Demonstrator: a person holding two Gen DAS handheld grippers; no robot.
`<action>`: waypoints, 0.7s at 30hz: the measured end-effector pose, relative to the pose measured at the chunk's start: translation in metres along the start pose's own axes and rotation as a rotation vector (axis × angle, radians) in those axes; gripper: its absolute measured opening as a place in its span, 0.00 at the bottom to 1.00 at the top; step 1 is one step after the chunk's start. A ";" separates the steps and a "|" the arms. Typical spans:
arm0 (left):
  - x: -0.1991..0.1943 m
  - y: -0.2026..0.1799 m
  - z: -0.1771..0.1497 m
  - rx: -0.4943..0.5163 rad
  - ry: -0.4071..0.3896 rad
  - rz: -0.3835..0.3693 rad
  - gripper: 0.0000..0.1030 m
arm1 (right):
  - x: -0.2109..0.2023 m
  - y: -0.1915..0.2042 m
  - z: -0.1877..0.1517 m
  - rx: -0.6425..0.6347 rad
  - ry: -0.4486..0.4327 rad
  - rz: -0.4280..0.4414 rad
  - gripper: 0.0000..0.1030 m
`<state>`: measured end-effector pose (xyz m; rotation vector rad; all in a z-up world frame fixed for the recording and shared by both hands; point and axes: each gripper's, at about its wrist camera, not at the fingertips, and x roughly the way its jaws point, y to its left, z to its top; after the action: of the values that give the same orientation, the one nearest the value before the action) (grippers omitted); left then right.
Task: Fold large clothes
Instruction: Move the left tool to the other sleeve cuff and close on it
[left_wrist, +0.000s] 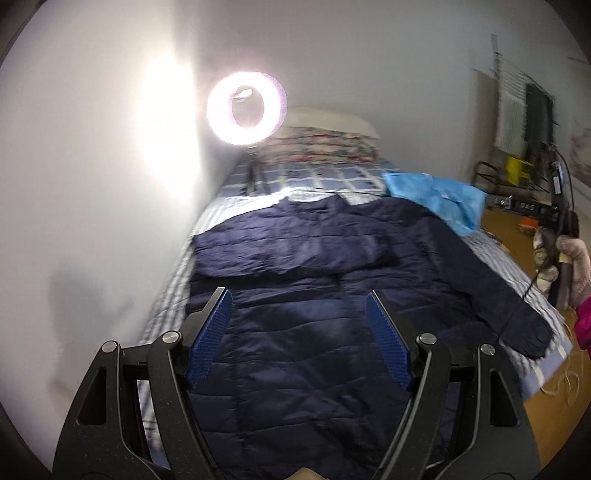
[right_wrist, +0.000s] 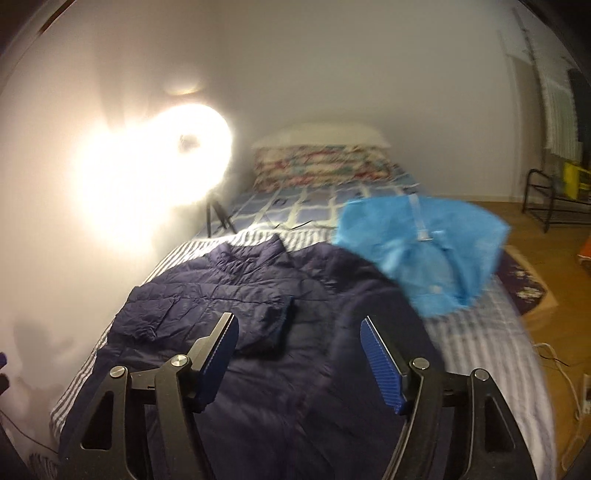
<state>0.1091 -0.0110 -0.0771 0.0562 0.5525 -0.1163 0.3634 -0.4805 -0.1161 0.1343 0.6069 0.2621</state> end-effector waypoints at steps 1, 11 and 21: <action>0.000 -0.009 0.001 0.008 -0.001 -0.024 0.70 | -0.014 -0.007 -0.003 0.008 -0.008 -0.010 0.69; 0.014 -0.139 -0.001 0.125 0.059 -0.353 0.58 | -0.168 -0.059 -0.058 0.084 -0.071 -0.163 0.69; 0.044 -0.310 -0.043 0.305 0.243 -0.656 0.58 | -0.258 -0.108 -0.116 0.182 -0.091 -0.327 0.69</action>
<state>0.0851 -0.3195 -0.1431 0.1867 0.7776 -0.8421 0.1144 -0.6510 -0.0916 0.2179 0.5520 -0.1160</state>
